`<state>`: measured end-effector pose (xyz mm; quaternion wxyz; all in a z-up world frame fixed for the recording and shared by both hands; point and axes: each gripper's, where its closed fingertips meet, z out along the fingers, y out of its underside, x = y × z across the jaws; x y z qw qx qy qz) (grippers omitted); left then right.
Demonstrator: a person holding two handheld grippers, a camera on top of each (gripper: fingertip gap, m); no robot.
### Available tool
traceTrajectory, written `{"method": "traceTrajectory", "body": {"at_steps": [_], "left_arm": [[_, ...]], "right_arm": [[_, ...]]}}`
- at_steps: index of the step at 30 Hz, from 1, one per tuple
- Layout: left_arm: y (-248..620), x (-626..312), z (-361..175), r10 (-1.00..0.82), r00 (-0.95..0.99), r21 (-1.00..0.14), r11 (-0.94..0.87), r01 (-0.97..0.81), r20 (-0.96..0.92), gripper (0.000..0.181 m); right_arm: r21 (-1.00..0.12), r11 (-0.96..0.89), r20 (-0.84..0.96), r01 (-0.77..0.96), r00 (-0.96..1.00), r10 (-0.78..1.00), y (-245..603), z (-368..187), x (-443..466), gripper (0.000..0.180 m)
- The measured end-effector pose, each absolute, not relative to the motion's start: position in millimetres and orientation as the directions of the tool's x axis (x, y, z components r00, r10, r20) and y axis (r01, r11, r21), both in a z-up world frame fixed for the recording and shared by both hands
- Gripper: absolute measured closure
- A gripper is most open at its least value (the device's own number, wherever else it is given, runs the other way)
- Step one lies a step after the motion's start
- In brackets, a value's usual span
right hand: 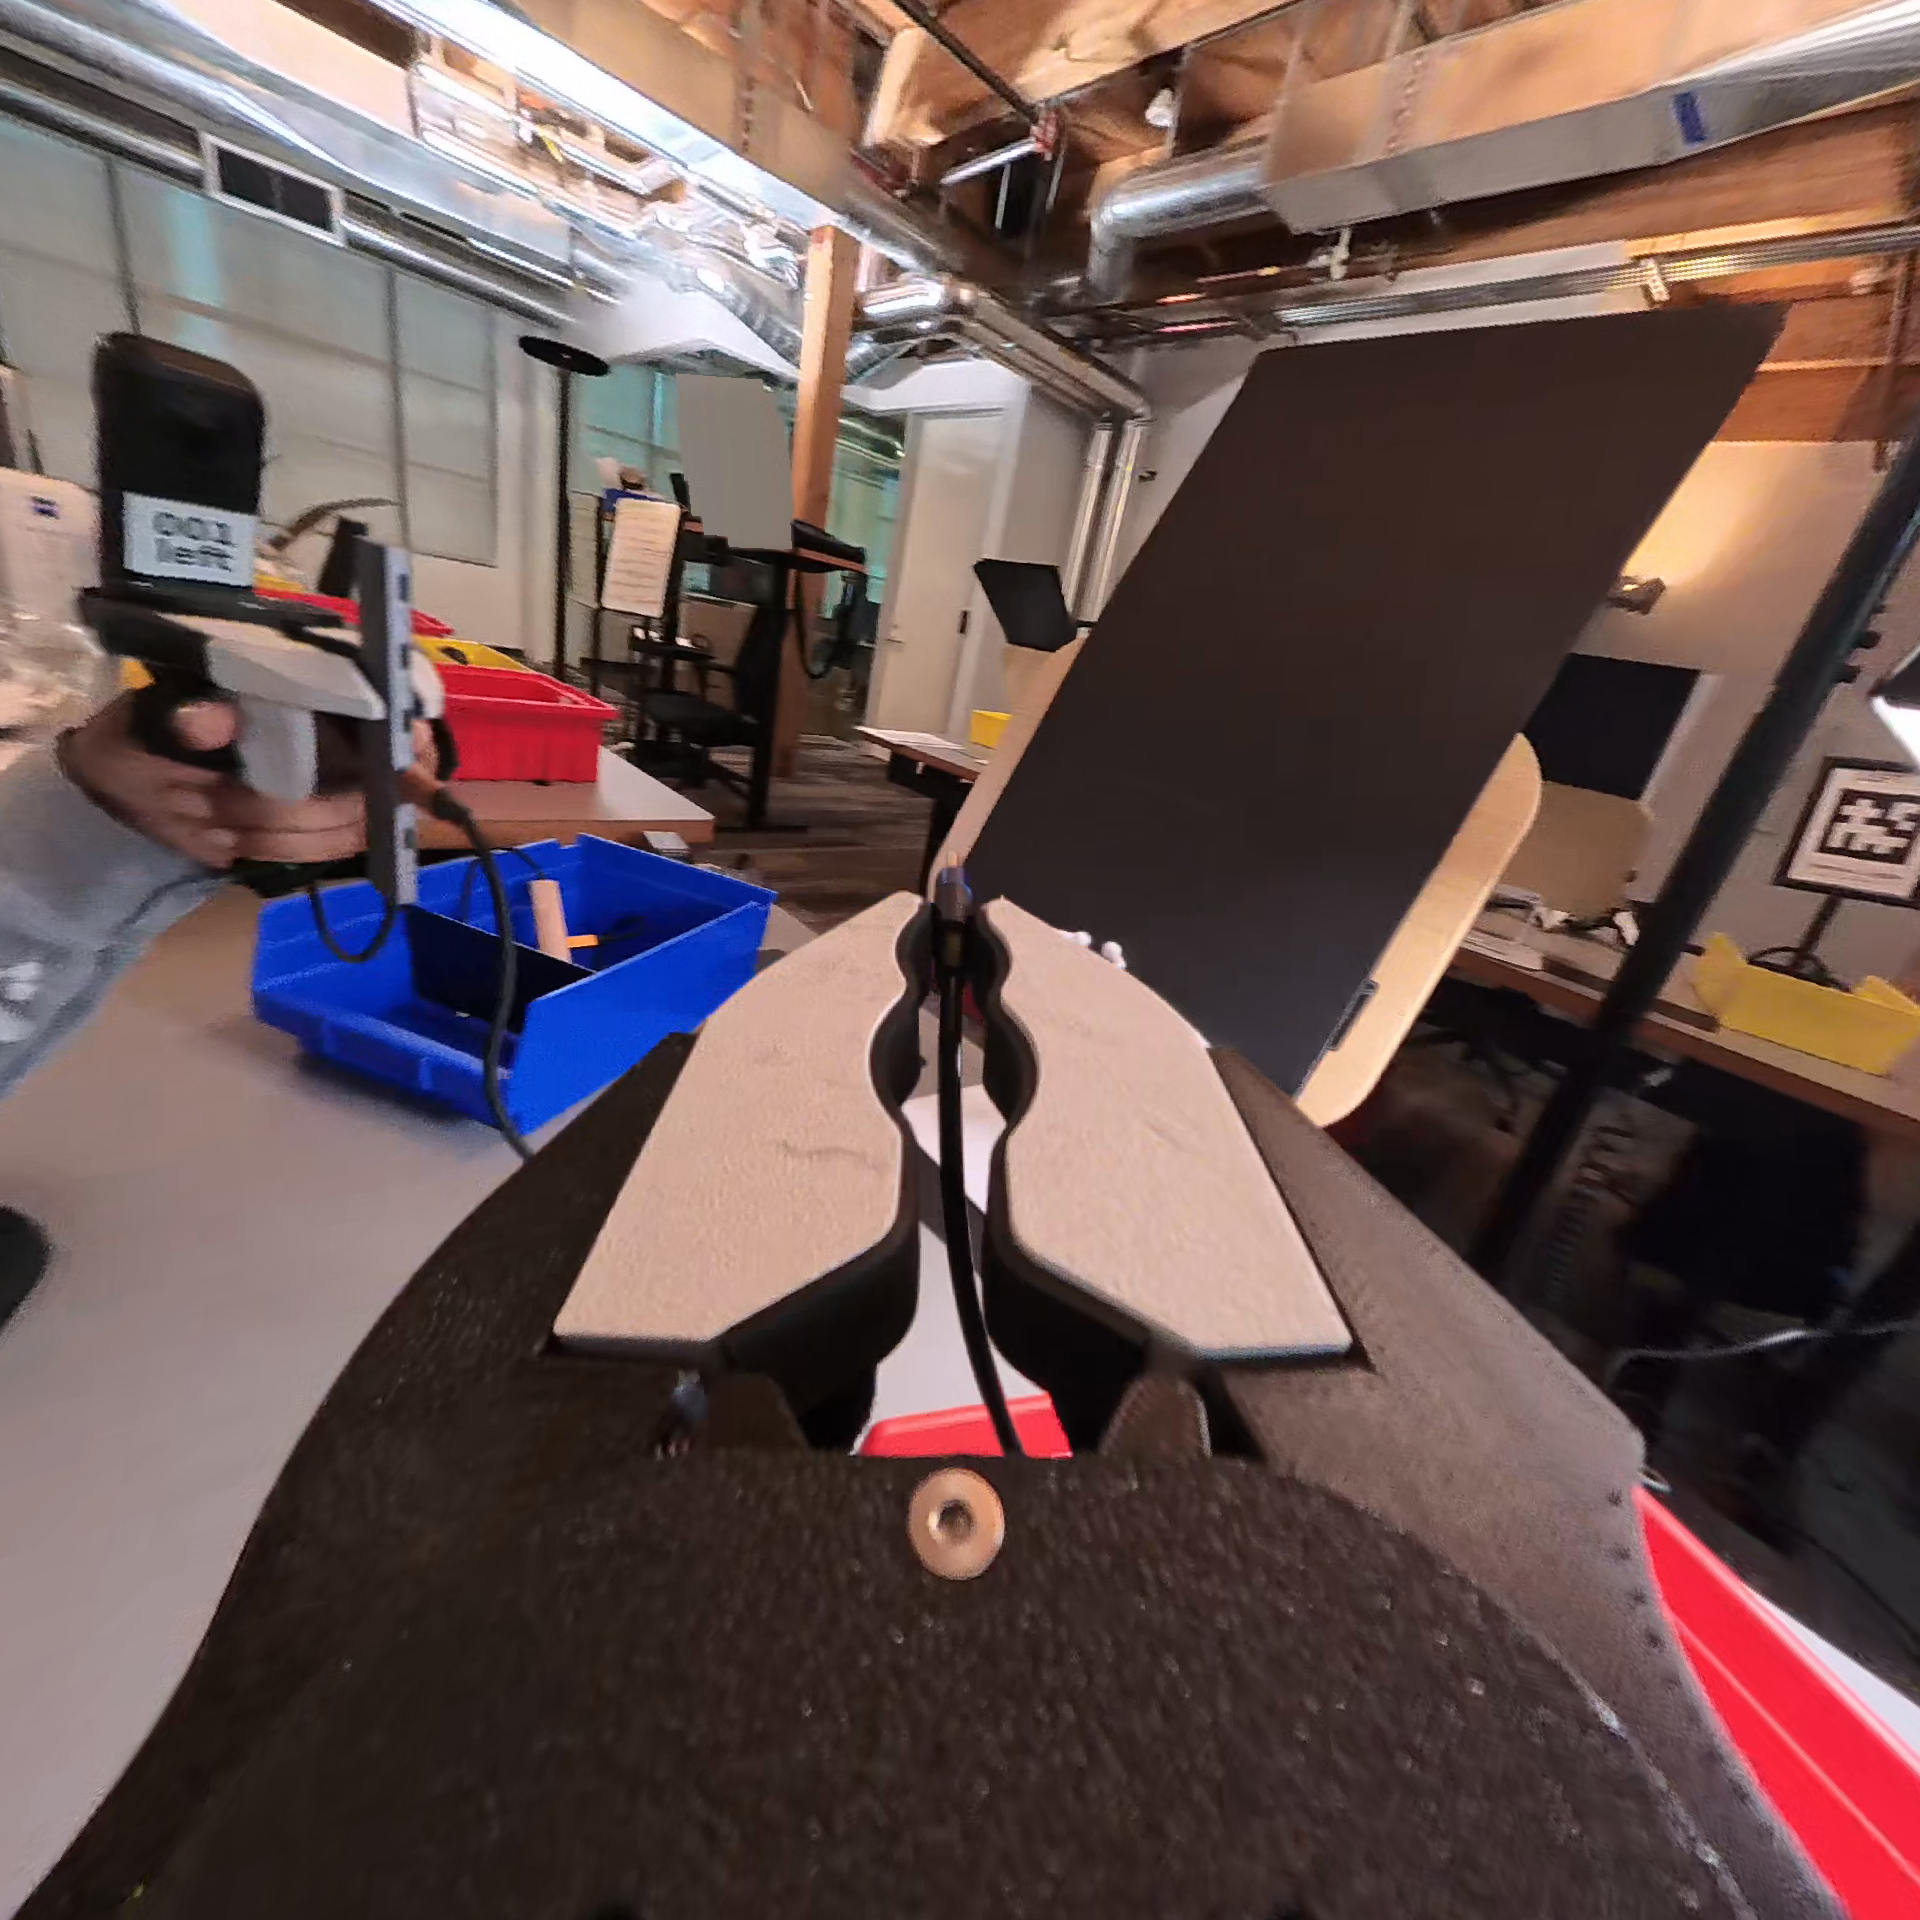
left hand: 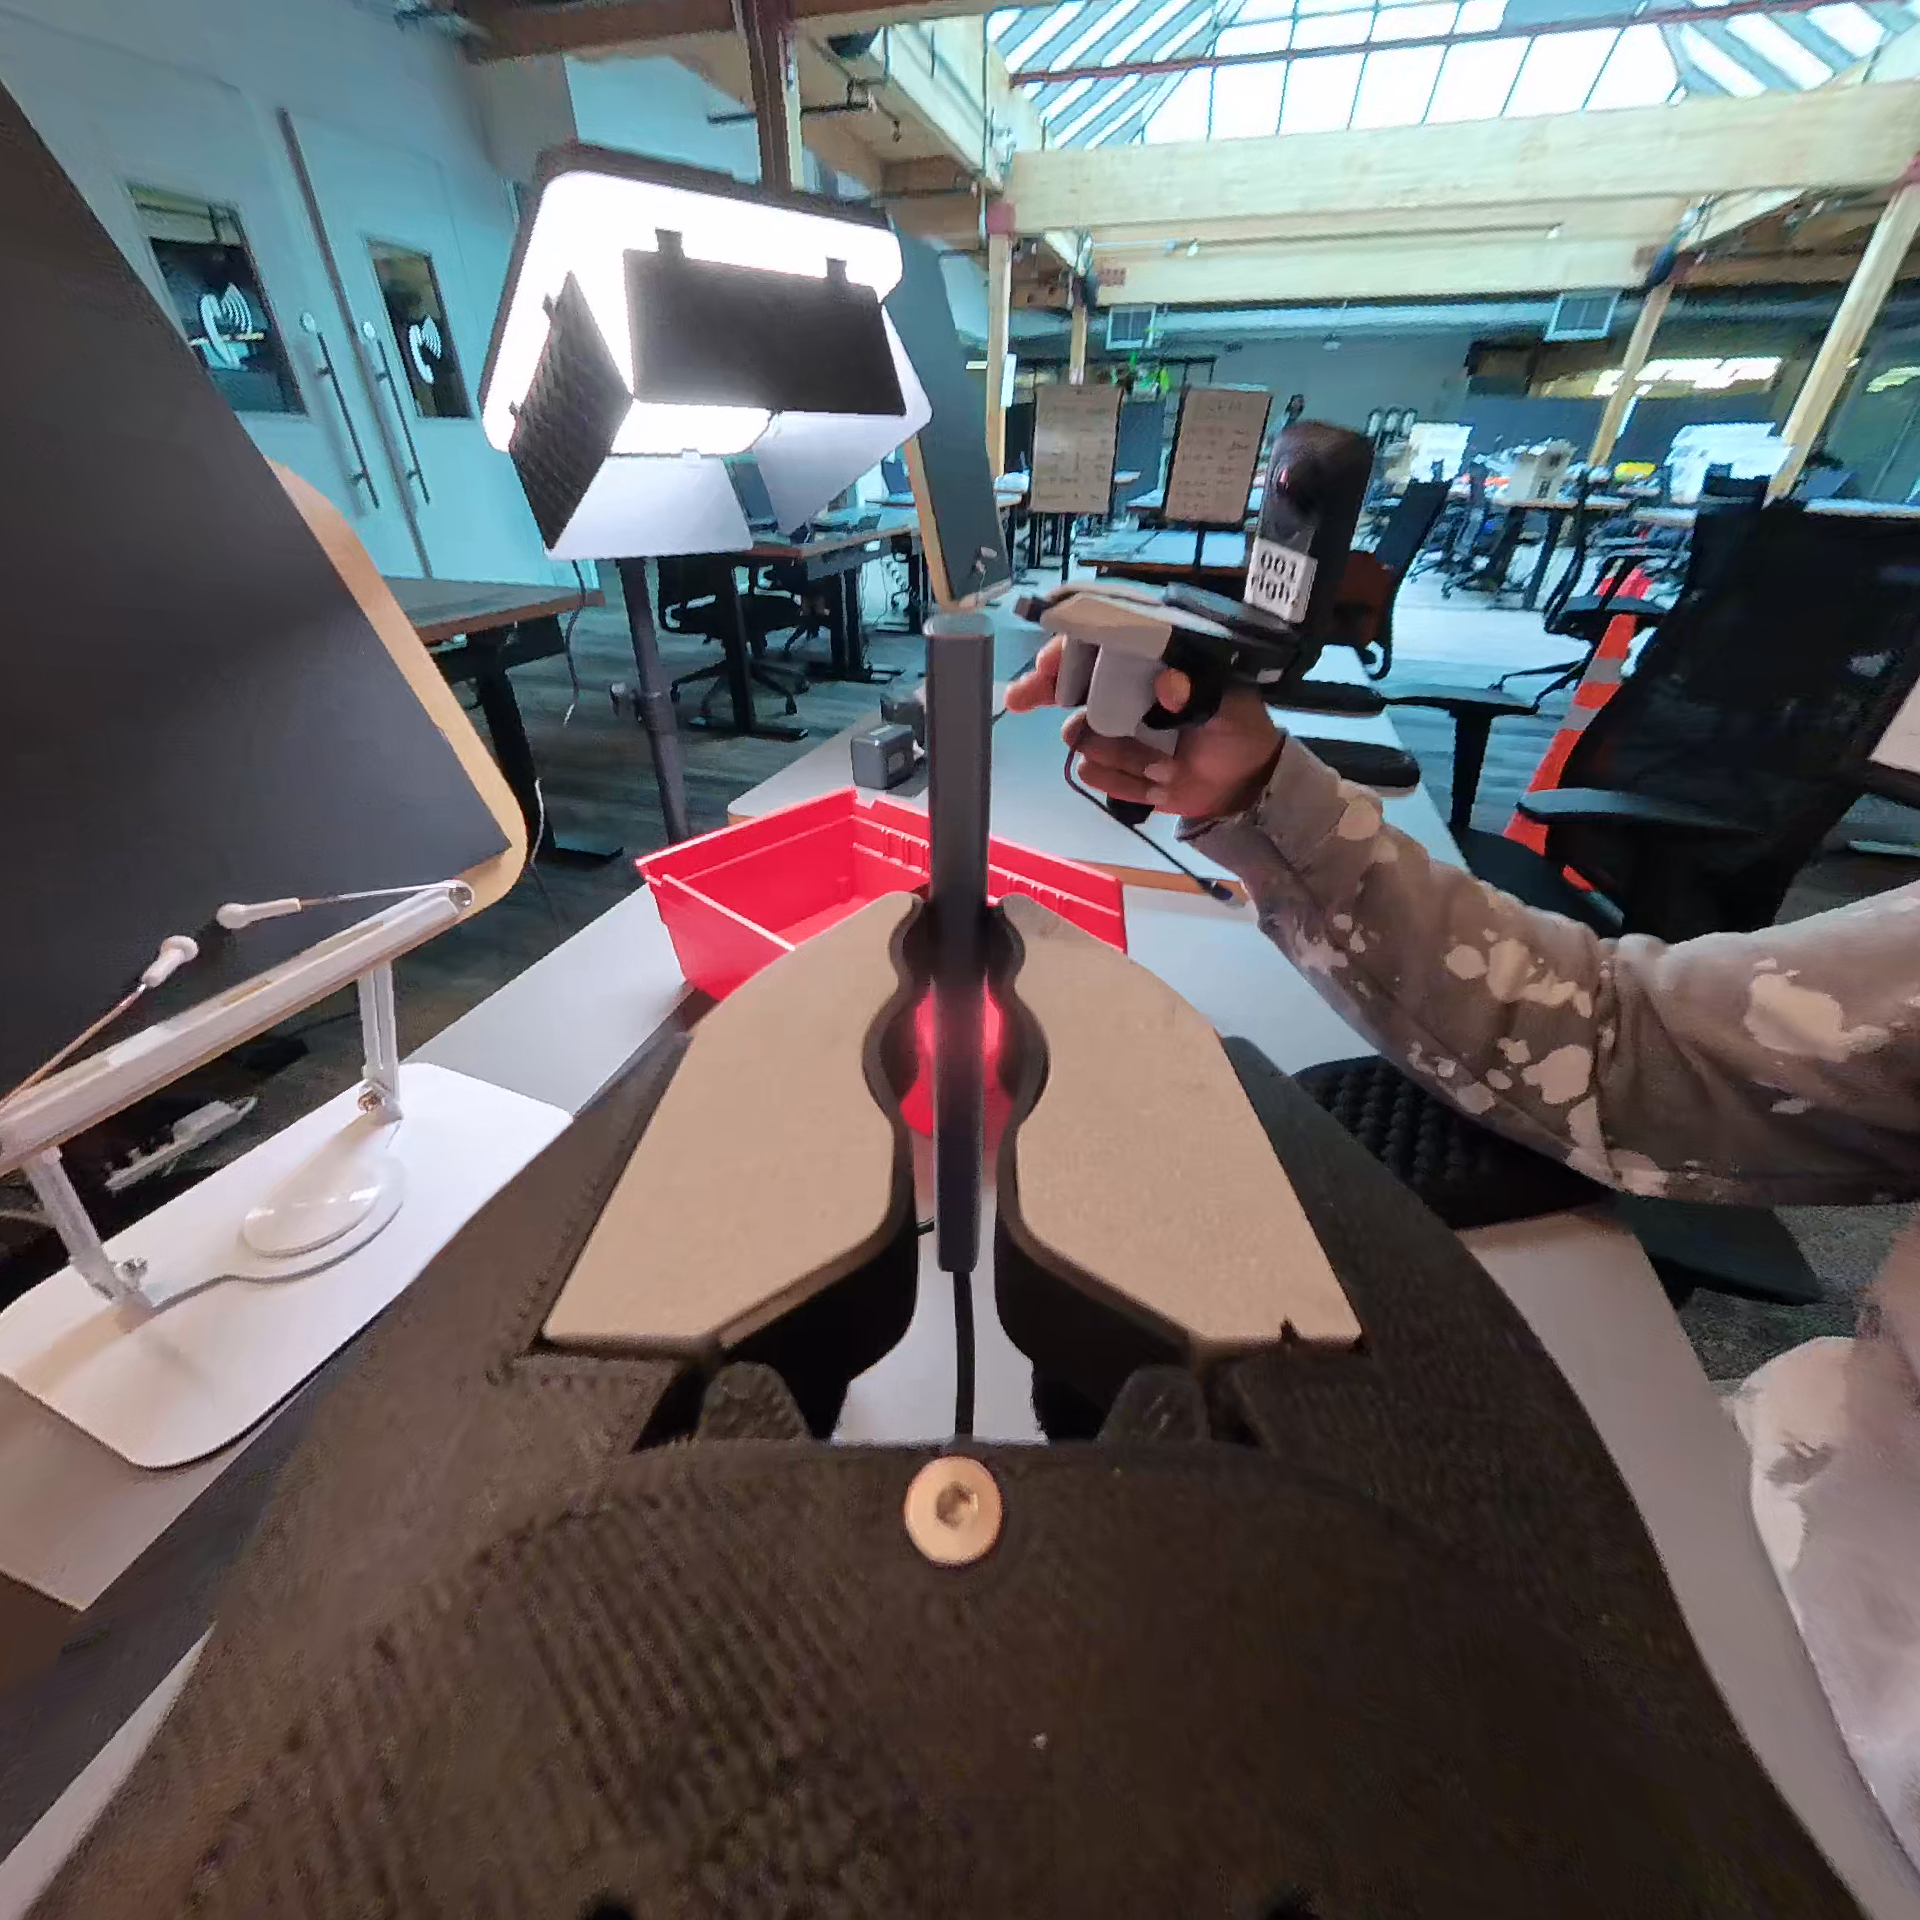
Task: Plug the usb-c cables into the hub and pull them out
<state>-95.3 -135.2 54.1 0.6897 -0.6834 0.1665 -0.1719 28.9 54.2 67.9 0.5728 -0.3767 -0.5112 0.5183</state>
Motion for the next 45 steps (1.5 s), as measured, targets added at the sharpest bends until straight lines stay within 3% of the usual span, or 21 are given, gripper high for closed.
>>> {"method": "traceTrajectory", "body": {"at_steps": [9, 14, 20, 25, 31, 35, 41, 45], "left_arm": [[-122, -95, 37, -0.463, 0.886, -0.999, -0.042, -0.010, 0.010, 0.171], [-121, -95, 34, -0.457, 0.889, -0.998, -0.044, -0.045, -0.020, 0.170], [-119, -91, 32, -0.460, 0.887, -0.996, -0.047, -0.070, -0.041, 0.171], [-116, -85, 29, -0.474, 0.880, -0.996, -0.057, -0.075, -0.039, 0.170], [-113, -76, 25, -0.483, 0.874, -0.993, -0.065, -0.100, -0.056, 0.171], [-113, -73, 23, -0.483, 0.872, -0.990, -0.066, -0.122, -0.075, 0.170], [-111, -72, 20, -0.488, 0.869, -0.988, -0.074, -0.132, -0.080, 0.171], [-110, -71, 18, -0.493, 0.867, -0.988, -0.081, -0.133, -0.076, 0.171]], "right_arm": [[-0.956, 0.288, 0.291, -0.061, -0.052, 0.955, 108, 63, -28, 0.173], [-0.909, 0.390, 0.397, 0.144, 0.018, 0.918, 146, 3, -21, 0.173], [-0.703, 0.497, 0.537, 0.509, -0.078, 0.840, 161, -92, 13, 0.172], [-0.450, 0.574, 0.620, 0.685, -0.223, 0.752, 164, -141, 29, 0.173], [-0.379, 0.544, 0.674, 0.749, -0.179, 0.716, 184, -138, 3, 0.173], [-0.289, 0.376, 0.698, 0.880, -0.076, 0.712, 220, -147, 7, 0.172], [-0.335, 0.331, 0.597, 0.882, -0.073, 0.799, 212, -158, 15, 0.160], [-0.461, 0.325, 0.517, 0.826, -0.047, 0.855, 196, -136, 18, 0.149]]}}
